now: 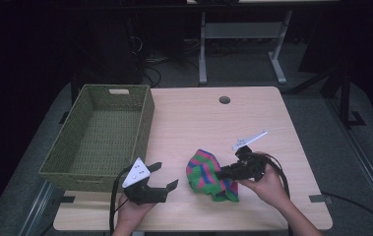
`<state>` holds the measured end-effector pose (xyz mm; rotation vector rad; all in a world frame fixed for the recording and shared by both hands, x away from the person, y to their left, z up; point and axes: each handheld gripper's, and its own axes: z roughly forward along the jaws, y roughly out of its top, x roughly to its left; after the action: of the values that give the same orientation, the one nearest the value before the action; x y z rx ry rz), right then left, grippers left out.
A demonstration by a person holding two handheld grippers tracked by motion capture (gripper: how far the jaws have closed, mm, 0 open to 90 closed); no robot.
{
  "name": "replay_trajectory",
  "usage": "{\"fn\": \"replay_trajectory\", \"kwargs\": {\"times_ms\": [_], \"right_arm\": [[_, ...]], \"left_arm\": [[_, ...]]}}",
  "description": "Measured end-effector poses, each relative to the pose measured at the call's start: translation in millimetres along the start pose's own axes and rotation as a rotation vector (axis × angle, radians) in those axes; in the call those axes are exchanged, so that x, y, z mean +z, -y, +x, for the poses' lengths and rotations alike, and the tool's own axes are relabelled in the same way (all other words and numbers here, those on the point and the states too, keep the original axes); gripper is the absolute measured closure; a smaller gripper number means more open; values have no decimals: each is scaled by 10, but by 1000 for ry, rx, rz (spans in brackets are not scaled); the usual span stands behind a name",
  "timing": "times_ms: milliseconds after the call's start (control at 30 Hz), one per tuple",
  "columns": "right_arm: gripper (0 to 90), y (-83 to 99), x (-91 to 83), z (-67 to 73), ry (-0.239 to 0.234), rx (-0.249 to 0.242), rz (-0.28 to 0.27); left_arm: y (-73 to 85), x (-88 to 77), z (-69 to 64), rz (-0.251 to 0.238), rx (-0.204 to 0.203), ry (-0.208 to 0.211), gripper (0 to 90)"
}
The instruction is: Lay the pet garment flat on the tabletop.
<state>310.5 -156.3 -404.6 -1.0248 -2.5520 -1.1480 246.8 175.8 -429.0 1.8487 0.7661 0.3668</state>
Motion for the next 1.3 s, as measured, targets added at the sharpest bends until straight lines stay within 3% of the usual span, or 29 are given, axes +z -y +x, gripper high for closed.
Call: {"fn": "replay_trajectory", "kwargs": {"times_ms": [200, 333, 400, 700, 900, 1133, 1300], "right_arm": [[733, 34, 344, -150, 26, 28, 48], [716, 70, 487, -182, 81, 1, 97], [713, 82, 514, -188, 86, -9, 105], [662, 99, 493, -194, 71, -9, 89], [595, 71, 361, -153, 51, -22, 47], [537, 35, 128, -31, 50, -65, 7], [521, -18, 41, 144, 32, -133, -15]], "left_arm": [[1, 13, -15, 6, 6, 8, 166], [3, 18, -14, 8, 8, 10, 166], [3, 21, -13, 10, 6, 10, 166], [3, 41, -17, 17, 11, 11, 166], [-1, 30, 5, 14, 10, 3, 166], [-2, 22, 13, 10, 5, -2, 166], [0, 32, 13, 17, 6, -2, 166]]}}
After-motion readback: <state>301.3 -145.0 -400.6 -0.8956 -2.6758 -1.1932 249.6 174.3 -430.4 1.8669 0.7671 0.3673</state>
